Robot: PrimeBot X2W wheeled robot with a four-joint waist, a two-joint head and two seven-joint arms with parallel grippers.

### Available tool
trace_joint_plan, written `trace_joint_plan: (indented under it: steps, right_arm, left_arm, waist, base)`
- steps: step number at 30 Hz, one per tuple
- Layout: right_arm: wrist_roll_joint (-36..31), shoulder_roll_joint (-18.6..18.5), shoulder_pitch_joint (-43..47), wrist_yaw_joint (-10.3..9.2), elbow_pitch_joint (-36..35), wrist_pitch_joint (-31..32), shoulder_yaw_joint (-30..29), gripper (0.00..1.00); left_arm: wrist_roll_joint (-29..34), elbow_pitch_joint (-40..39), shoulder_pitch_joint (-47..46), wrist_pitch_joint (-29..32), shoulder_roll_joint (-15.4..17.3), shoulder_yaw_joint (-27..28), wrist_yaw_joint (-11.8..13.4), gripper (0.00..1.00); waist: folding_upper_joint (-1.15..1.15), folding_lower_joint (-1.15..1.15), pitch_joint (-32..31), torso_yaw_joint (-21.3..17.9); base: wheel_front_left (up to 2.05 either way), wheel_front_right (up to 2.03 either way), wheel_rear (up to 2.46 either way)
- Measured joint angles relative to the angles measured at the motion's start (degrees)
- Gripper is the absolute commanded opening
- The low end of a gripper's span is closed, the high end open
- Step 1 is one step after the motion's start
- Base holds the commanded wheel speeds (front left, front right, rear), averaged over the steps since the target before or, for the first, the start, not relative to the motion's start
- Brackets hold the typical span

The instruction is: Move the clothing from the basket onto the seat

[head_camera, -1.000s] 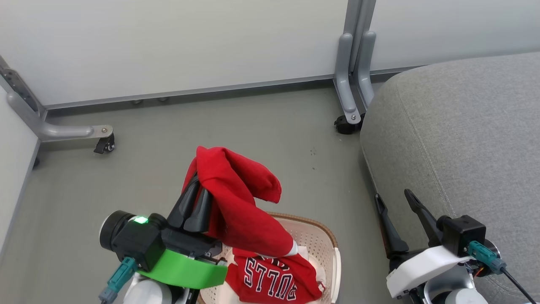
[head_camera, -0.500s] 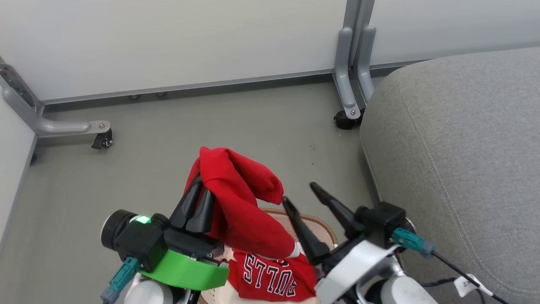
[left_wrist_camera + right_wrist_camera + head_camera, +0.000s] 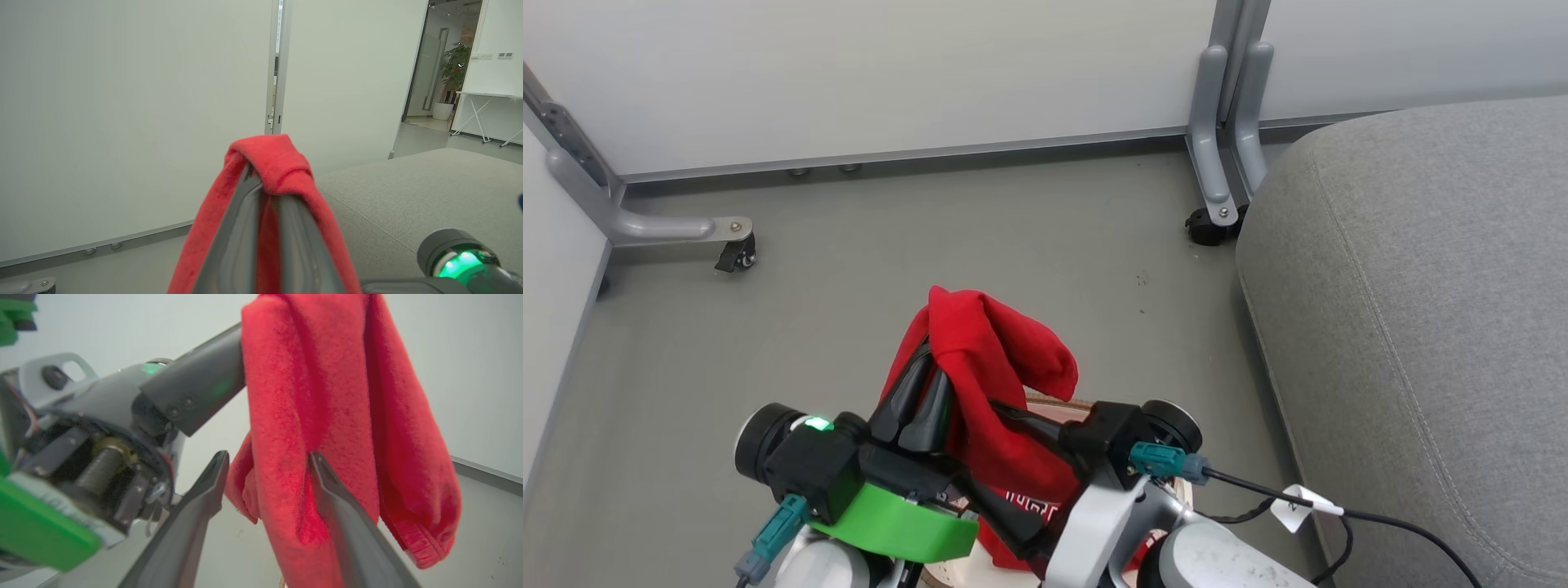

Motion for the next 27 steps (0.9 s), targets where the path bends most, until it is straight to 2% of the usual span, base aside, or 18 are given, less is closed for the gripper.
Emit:
trace_joint_plan:
  steps: [1,2,13,27]
  right_arm:
    - [0.3,0.0,-0.5,0.00,0.8,0.0,0.4,0.40]
    - [0.4,0.0,-1.0,0.00,1.8,0.3,0.8,0.00]
    - [1.7,0.5,-3.4,0.00,5.9,-1.1,1.4,0.00]
    - [1.9,0.7,-4.1,0.00,7.0,-2.1,0.2,0.00]
  left_arm:
    - [-0.1,0.1,0.0,0.0,0.0,0.0,0.0,0.00]
    - [-0.1,0.1,-0.1,0.0,0.0,-0.1,0.0,0.00]
    - [-0.5,0.1,-0.2,0.0,0.2,-0.3,0.2,0.00]
    - [-1.0,0.4,-0.8,-0.2,0.3,-0.8,0.5,0.00]
  waist:
    - [0.00,0.00,0.0,0.1]
    - [0.00,0.00,0.0,0.1]
    - [0.00,0.00,0.5,-0.1]
    - [0.00,0.00,1.2,0.0]
  base:
    - [0.00,0.00,0.00]
    - [0.00,0.00,0.00]
    - [0.00,0.00,0.00]
    - [0.00,0.00,0.00]
